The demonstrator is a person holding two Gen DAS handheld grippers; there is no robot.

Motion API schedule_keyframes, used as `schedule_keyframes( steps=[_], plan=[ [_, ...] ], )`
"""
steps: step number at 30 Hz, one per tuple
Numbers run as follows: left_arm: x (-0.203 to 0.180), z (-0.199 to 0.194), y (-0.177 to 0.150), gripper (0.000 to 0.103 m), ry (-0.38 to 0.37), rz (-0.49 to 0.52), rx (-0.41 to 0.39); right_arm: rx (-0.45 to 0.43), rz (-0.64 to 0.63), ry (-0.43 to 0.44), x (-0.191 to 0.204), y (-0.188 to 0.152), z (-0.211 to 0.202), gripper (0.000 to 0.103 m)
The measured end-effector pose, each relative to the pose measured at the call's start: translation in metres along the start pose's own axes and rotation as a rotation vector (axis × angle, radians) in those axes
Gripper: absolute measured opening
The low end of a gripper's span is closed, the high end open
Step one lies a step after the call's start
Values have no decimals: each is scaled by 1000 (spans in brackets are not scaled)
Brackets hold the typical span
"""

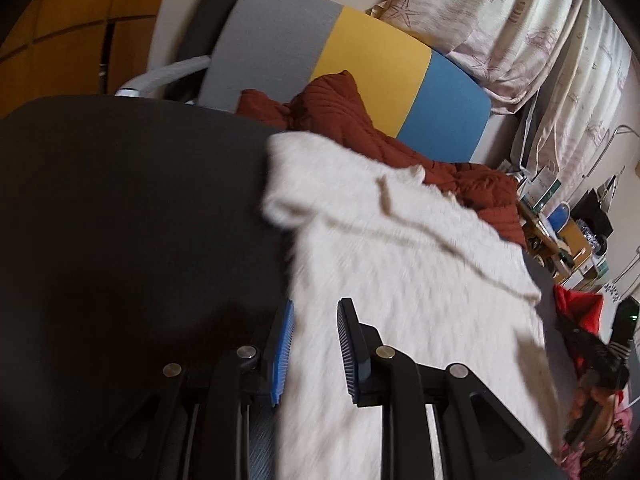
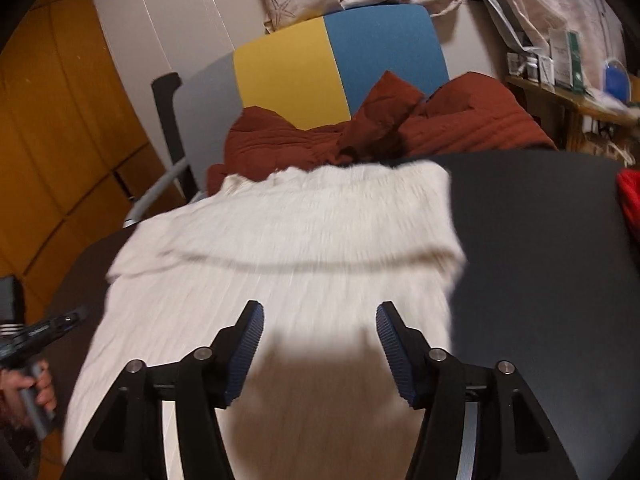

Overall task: Fold clothes
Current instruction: 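Grasp the cream sweater edge with the right gripper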

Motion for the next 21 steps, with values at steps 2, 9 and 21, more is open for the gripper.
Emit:
schedule_keyframes(
  steps=[2, 9, 21],
  plan=[
    [8, -11, -24, 23, 1, -1, 19, 8, 60, 27, -12, -29, -20, 64],
    [17, -32, -87, 23, -17, 7, 82, 81, 286, 175, -57, -121, -67, 67],
    [1, -37, -131, 24, 3, 112, 130, 140, 438, 385, -68, -181, -67, 64]
  ],
)
Point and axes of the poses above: each gripper's, at about its wrist camera, not at the fingertips, and z roughly the way its jaws point, x to its left, y to its top, the point moved 3 cm from there along z, roughly the way its jaws point, and after that the axes turned 14 degrees about x, right-handed, at the moved point
